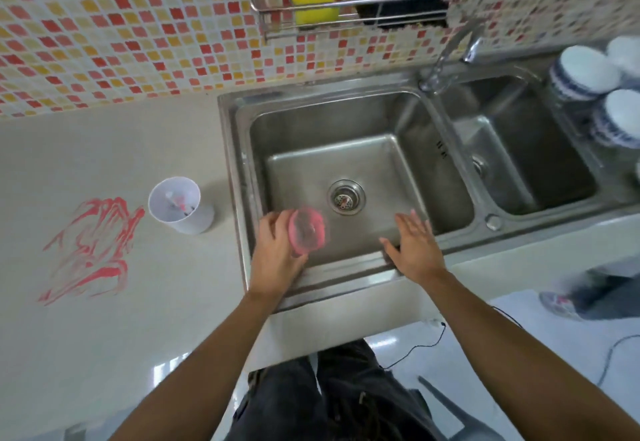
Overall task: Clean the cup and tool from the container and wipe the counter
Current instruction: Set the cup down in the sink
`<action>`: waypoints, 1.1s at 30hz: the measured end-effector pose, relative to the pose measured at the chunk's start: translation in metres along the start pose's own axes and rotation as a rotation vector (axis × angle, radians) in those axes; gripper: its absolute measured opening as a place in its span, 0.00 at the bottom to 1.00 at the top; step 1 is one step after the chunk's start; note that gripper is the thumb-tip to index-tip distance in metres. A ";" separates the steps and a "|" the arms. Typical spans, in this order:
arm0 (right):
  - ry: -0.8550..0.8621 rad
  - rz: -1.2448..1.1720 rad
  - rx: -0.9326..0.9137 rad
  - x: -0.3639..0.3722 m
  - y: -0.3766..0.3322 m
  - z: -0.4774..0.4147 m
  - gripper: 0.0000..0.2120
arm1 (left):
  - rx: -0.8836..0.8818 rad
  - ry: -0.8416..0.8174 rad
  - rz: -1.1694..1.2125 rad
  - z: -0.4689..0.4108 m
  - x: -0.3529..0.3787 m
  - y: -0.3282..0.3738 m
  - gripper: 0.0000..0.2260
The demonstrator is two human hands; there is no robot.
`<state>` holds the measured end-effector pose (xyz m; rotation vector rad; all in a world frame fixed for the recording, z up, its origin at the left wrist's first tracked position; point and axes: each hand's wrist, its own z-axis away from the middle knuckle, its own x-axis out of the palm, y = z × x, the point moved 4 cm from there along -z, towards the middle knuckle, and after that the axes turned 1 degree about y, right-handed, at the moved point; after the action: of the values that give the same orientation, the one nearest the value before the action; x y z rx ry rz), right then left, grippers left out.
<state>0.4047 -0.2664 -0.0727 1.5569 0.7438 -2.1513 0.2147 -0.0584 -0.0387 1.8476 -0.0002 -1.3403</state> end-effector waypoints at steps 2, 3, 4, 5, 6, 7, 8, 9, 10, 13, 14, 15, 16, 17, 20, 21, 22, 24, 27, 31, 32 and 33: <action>0.012 0.018 -0.020 -0.002 0.015 -0.006 0.29 | 0.051 -0.042 -0.094 -0.009 0.013 0.008 0.34; 0.020 0.015 -0.034 -0.003 0.020 -0.010 0.29 | 0.063 -0.051 -0.140 -0.014 0.018 0.010 0.33; 0.017 0.014 -0.041 -0.004 0.026 -0.014 0.29 | 0.064 -0.068 -0.195 -0.018 0.023 0.012 0.32; 0.004 0.015 -0.039 -0.005 0.031 -0.018 0.30 | 0.060 -0.090 -0.252 -0.023 0.028 0.013 0.32; -0.015 0.017 -0.032 -0.005 0.036 -0.021 0.31 | 0.054 -0.102 -0.302 -0.026 0.032 0.016 0.32; -0.032 0.015 -0.024 -0.005 0.040 -0.024 0.33 | 0.051 -0.099 -0.344 -0.030 0.035 0.016 0.31; -0.048 0.012 -0.022 -0.003 0.043 -0.026 0.34 | 0.049 -0.097 -0.379 -0.033 0.037 0.018 0.30; -0.064 0.015 -0.027 -0.002 0.044 -0.028 0.34 | 0.049 -0.100 -0.410 -0.035 0.038 0.021 0.29; -0.079 0.023 -0.037 -0.001 0.044 -0.029 0.35 | 0.045 -0.104 -0.437 -0.037 0.040 0.023 0.29; -0.105 0.071 -0.062 0.000 0.043 -0.029 0.35 | 0.023 -0.115 -0.499 -0.044 0.044 0.035 0.31; -0.115 0.086 -0.061 0.000 0.042 -0.029 0.34 | 0.013 -0.114 -0.536 -0.045 0.045 0.039 0.30; -0.126 0.096 -0.057 0.001 0.042 -0.029 0.34 | 0.003 -0.112 -0.580 -0.046 0.045 0.043 0.29; -0.138 0.104 -0.056 0.001 0.042 -0.030 0.34 | -0.002 -0.108 -0.622 -0.046 0.047 0.046 0.28; -0.146 0.112 -0.059 0.002 0.042 -0.030 0.34 | -0.004 -0.107 -0.661 -0.046 0.048 0.048 0.28; -0.161 0.127 -0.081 0.003 0.042 -0.030 0.34 | 0.003 -0.130 -0.743 -0.047 0.053 0.054 0.31; -0.164 0.129 -0.089 0.003 0.042 -0.030 0.34 | 0.004 -0.129 -0.766 -0.048 0.055 0.055 0.32; -0.164 0.130 -0.097 0.003 0.042 -0.030 0.34 | 0.003 -0.130 -0.783 -0.048 0.056 0.057 0.33; -0.166 0.134 -0.120 0.003 0.042 -0.031 0.34 | 0.009 -0.155 -0.825 -0.050 0.057 0.058 0.38; -0.170 0.144 -0.168 0.005 0.040 -0.033 0.33 | 0.071 -0.222 -0.944 -0.051 0.056 0.062 0.45; -0.162 0.145 -0.211 0.006 0.039 -0.035 0.33 | 0.166 -0.182 -1.016 -0.057 0.051 0.071 0.45; -0.164 0.147 -0.217 0.007 0.039 -0.035 0.33 | 0.183 -0.179 -1.023 -0.058 0.051 0.072 0.45; -0.167 0.149 -0.223 0.007 0.039 -0.036 0.33 | 0.200 -0.175 -1.029 -0.059 0.050 0.073 0.45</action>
<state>0.4523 -0.2753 -0.0957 1.2622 0.7572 -1.9858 0.3153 -0.0917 -0.0283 1.9448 0.8512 -2.2427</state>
